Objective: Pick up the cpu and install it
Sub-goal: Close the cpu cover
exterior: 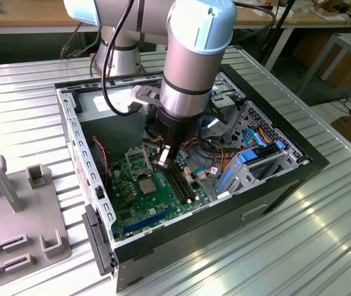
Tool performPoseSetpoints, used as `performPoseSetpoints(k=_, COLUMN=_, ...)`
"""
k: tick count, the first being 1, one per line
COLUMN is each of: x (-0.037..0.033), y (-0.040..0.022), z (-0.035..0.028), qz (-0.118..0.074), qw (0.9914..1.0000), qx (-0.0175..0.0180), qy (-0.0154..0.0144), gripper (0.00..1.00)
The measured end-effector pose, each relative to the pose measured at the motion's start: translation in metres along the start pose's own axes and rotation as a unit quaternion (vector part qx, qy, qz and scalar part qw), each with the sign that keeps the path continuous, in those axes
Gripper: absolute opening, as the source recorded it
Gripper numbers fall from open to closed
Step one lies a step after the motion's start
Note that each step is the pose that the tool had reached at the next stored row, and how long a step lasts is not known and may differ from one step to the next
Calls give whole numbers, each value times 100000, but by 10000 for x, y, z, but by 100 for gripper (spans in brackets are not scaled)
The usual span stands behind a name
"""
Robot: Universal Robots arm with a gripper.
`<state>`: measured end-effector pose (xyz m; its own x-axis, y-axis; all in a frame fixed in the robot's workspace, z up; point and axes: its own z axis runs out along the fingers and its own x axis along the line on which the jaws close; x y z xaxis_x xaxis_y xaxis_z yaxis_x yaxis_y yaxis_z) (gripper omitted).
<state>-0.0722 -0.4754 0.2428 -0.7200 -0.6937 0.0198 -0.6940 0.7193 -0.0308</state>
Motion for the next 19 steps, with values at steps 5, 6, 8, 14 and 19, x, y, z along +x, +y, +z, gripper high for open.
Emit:
performPoseSetpoints(k=5, x=-21, y=-19, z=1, qz=-1126, qw=99979, qx=-1196, qy=-1204, gripper=11)
performPoseSetpoints(k=6, x=-22, y=-20, z=2, qz=-1218, qw=99974, qx=-1346, qy=-1356, gripper=11)
performPoseSetpoints(k=8, x=-32, y=-27, z=5, qz=-1490, qw=99961, qx=-1666, qy=-1681, gripper=11)
performPoseSetpoints(k=14, x=-32, y=-27, z=5, qz=-1580, qw=99947, qx=-2007, qy=-2019, gripper=11)
performPoseSetpoints(k=19, x=-32, y=-26, z=6, qz=-1589, qw=99947, qx=-2012, qy=-2026, gripper=11)
